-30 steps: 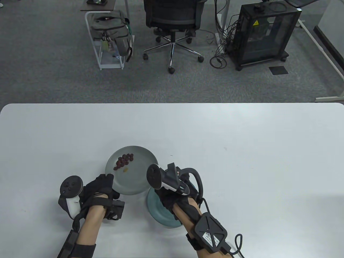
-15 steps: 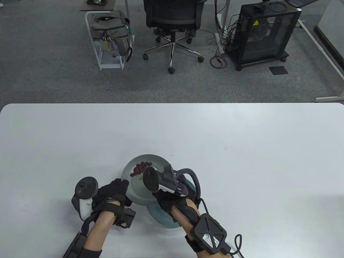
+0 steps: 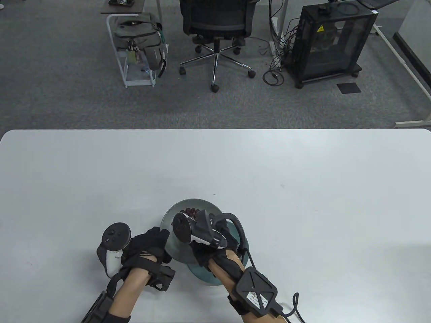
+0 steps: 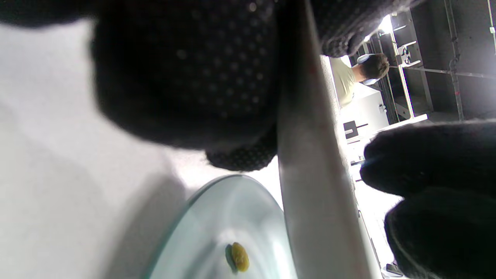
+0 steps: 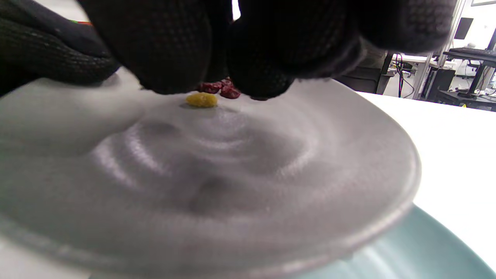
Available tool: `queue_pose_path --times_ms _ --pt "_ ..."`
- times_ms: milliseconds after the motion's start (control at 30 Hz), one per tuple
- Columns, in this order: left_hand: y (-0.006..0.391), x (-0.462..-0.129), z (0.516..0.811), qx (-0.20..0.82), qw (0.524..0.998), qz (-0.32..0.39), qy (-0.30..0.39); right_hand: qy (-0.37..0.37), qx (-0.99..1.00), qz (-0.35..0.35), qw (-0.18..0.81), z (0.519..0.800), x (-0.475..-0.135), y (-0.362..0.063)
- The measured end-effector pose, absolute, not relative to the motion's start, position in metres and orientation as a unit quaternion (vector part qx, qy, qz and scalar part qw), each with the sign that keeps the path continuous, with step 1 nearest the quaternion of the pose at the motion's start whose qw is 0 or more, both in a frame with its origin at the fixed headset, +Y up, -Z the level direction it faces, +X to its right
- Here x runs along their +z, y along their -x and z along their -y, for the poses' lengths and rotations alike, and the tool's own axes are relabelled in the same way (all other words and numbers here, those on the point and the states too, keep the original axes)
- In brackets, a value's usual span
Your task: Pick raisins with hand pinch into plate
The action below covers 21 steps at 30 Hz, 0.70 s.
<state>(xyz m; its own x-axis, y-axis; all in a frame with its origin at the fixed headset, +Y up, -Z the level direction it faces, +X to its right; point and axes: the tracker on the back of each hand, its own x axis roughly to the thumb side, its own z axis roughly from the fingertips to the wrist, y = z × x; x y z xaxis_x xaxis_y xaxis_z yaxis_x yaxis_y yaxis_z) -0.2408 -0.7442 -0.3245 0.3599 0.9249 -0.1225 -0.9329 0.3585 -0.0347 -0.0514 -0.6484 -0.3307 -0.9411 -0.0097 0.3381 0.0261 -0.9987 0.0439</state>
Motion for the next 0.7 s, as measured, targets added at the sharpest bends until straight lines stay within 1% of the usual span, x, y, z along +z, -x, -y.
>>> queue_pose_path --times_ms 300,700 --pt "0.2348 -0.3225 0.7443 0.557 0.828 -0.032 0.054 0.164 -0.986 0.011 0.006 0.6528 -0.3343 0.0506" --pt "0.2307 -0.3214 0.7455 0.552 0.831 -0.028 0.062 0.16 -0.987 0.023 0.016 0.6579 -0.336 0.0522"
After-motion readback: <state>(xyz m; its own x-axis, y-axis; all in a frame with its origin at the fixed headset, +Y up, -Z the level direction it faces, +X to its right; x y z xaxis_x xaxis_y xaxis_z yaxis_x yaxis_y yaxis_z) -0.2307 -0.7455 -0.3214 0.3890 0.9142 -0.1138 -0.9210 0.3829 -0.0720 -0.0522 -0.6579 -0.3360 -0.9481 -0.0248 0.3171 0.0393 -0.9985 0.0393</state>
